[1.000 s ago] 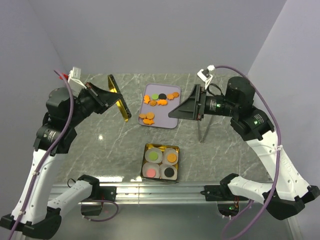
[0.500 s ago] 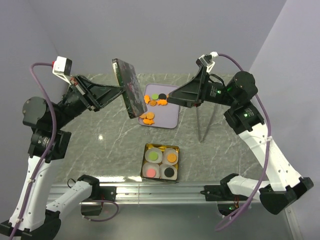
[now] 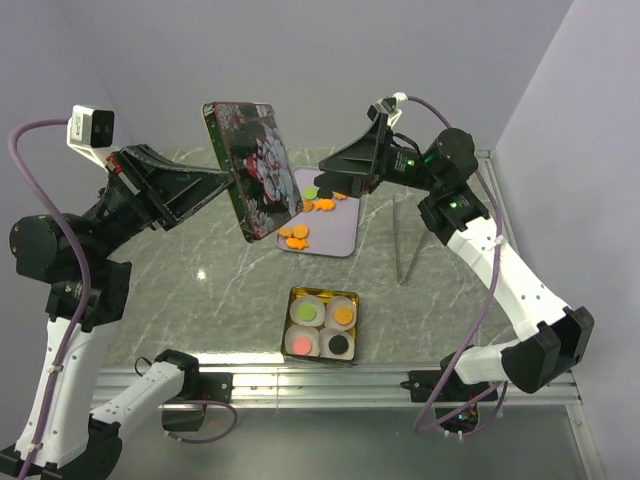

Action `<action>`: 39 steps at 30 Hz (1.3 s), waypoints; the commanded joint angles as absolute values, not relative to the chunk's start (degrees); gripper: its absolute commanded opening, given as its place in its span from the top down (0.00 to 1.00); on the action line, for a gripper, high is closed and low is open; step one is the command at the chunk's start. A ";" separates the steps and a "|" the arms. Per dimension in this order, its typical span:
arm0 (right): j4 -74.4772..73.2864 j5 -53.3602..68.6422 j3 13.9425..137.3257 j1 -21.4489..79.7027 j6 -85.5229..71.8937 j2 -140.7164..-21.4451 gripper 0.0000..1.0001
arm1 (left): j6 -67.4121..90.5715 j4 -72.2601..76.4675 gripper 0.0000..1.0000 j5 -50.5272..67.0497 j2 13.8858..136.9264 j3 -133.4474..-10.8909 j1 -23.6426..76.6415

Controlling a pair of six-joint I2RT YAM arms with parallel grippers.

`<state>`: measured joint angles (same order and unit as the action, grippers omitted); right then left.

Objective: Pack the cookies

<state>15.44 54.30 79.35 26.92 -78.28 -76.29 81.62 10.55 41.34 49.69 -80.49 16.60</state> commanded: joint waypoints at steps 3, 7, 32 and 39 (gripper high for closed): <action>31.63 58.00 81.91 29.61 -86.39 -78.31 0.05 | 84.28 18.45 0.99 41.49 48.25 -79.02 16.70; 31.56 58.01 84.72 32.51 -86.75 -80.06 0.05 | 85.08 20.55 0.99 40.26 47.29 -77.35 16.70; 52.47 59.41 87.71 35.33 -104.41 -81.12 0.57 | 87.54 26.63 0.99 36.83 45.88 -66.81 16.96; 45.19 60.73 87.02 35.24 -98.62 -78.23 0.83 | 84.99 19.44 0.99 36.21 45.53 -65.65 16.96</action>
<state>45.10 59.51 85.93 34.63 -101.54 -82.63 88.53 25.41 36.51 45.10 -66.50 17.06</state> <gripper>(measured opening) 0.219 0.020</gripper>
